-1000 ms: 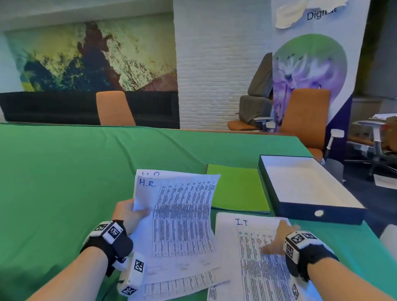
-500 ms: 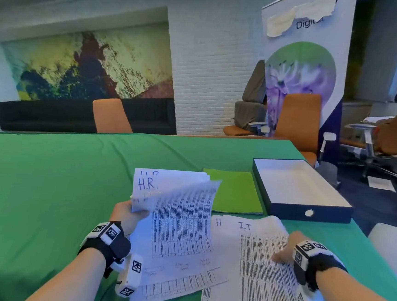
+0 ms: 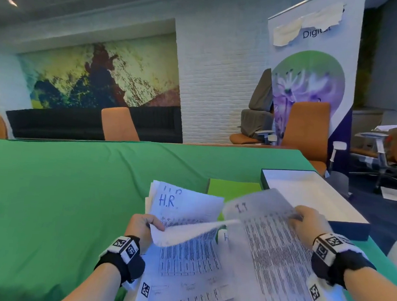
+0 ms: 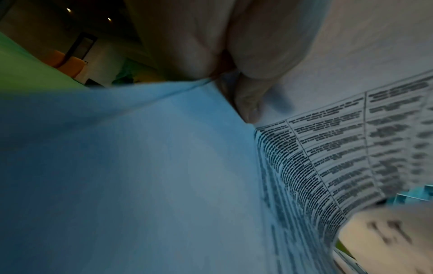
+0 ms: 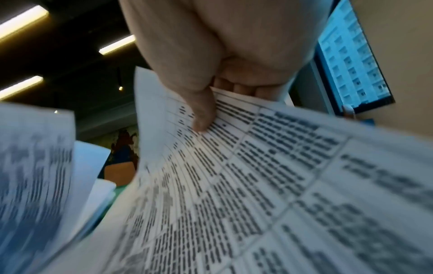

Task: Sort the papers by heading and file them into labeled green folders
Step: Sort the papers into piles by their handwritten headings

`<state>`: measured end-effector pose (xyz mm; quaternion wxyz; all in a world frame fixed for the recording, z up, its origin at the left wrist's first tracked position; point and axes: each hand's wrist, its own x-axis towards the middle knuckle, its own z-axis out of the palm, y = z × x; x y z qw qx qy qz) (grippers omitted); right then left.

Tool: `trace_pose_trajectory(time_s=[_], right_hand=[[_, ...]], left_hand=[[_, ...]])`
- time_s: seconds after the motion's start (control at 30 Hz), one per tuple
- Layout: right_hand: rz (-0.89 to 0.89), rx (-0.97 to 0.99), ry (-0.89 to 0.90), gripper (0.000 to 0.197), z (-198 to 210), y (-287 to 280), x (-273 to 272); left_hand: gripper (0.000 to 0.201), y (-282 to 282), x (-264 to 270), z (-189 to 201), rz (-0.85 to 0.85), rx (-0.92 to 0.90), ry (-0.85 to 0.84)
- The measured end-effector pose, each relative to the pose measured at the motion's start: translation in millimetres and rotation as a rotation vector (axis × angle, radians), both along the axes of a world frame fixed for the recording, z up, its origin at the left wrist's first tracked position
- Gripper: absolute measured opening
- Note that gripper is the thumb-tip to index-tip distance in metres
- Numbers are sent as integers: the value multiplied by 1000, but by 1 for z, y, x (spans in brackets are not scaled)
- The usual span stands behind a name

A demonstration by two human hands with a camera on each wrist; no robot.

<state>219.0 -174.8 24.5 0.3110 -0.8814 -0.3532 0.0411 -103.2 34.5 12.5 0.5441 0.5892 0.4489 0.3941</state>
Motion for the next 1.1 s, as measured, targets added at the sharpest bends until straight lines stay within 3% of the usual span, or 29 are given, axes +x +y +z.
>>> trace_pose_trajectory(time_s=[0.13,0.3,0.43,0.5,0.7,0.9,0.97,1.1], right_hand=[[-85,232,35,9,21,11,13],[-74,400,96,14,33,30,13],[36,536,80,16,48,43,-2],[66,584,86,20,54,49,-7],[169,413,89,21,73,66,-13],[156,387,141,20,74,69,-10],[180,398,160,20,69,69,-11],[121,455,184,17,64,64,-9]], left_hand=[[16,-5,-1,4,-37,-86,-83],[40,5,-10,1,-30,-17,-103],[24,11,-16,0,-20,-46,-150],[26,13,-19,1,-35,-63,-169],[34,12,-22,7,-38,-78,-195],[15,12,-11,7,-95,-161,-215],[15,6,-6,9,-111,-61,-171],[35,7,-2,2,-83,127,-58]])
